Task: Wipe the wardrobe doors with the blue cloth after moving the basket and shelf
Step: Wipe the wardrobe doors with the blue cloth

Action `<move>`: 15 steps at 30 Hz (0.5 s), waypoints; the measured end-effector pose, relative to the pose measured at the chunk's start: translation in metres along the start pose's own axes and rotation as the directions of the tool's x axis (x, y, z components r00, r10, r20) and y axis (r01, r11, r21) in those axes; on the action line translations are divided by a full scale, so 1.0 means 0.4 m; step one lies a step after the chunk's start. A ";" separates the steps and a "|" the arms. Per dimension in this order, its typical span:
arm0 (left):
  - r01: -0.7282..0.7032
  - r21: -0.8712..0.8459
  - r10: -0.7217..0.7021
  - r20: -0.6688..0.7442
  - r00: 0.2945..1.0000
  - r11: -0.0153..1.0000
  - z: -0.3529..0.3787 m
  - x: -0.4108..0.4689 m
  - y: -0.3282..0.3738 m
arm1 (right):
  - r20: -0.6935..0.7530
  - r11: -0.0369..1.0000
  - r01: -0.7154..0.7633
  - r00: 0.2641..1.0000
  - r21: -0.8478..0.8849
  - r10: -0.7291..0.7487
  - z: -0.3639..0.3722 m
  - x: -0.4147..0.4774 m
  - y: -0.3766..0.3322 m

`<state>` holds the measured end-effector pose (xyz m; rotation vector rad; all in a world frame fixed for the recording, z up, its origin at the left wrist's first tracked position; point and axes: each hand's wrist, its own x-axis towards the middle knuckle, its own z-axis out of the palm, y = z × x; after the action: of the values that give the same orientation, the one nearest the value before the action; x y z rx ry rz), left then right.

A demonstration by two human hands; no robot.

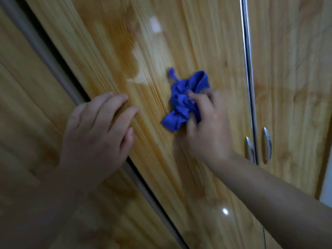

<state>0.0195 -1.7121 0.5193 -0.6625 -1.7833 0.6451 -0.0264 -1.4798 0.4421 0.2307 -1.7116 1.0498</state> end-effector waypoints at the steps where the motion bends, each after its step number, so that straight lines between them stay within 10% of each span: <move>1: -0.008 -0.019 0.008 -0.008 1.000 1.000 0.005 -0.001 -0.004 | 0.031 0.998 0.060 0.998 0.003 -0.060 0.021 -0.032 -0.023; 10: 0.017 0.044 -0.014 -0.073 0.997 0.999 0.018 -0.005 0.000 | 0.322 0.869 0.494 0.826 -0.020 -0.462 0.057 -0.193 0.006; 15: 0.010 0.025 -0.009 -0.048 0.999 1.000 0.021 -0.004 -0.002 | 0.166 0.966 0.215 0.967 -0.142 -0.191 -0.054 -0.020 0.152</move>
<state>0.0119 -1.7147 0.5167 -0.6469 -1.7299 0.6394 -0.0451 -1.4304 0.4044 0.3835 -1.8542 0.7559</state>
